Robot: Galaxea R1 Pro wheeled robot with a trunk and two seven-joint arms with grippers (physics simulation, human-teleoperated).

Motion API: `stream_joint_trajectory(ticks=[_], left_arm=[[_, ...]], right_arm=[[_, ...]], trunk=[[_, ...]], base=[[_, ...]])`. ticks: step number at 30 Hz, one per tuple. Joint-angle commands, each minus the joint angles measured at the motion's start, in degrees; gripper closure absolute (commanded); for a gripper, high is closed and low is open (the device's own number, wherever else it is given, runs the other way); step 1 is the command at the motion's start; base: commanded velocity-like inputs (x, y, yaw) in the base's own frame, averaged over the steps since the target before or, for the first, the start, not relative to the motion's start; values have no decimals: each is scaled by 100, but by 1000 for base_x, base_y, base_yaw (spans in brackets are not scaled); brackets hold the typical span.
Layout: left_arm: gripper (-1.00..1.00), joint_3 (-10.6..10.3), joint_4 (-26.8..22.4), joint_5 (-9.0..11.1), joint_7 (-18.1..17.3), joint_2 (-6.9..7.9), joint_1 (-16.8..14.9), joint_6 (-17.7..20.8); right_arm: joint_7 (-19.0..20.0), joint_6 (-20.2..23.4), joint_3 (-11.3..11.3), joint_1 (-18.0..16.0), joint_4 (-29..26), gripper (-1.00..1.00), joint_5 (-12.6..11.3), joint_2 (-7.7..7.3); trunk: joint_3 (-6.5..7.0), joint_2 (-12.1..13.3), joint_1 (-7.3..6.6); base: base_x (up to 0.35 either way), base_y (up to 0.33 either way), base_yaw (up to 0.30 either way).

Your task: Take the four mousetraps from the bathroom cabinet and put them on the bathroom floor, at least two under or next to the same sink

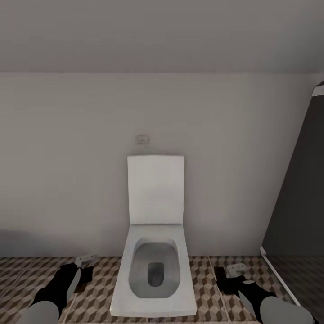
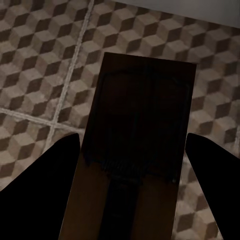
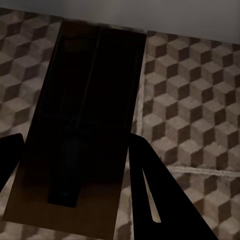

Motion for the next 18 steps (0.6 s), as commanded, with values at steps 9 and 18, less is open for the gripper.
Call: stream_joint_trajectory(ticks=[9, 18], left_arm=[[100, 0, -1, 32, 102, -54, 0, 0], [100, 0, -1, 38, 91, -57, 0, 0]], right_arm=[[13, 1, -1, 1, -1, 100, -20, -1], [4, -10, -1, 1, -1, 100, -22, -2]], trunk=[[-162, -363, 198], [-306, -683, 374]], base=[[0, 0, 0], [0, 0, 0]])
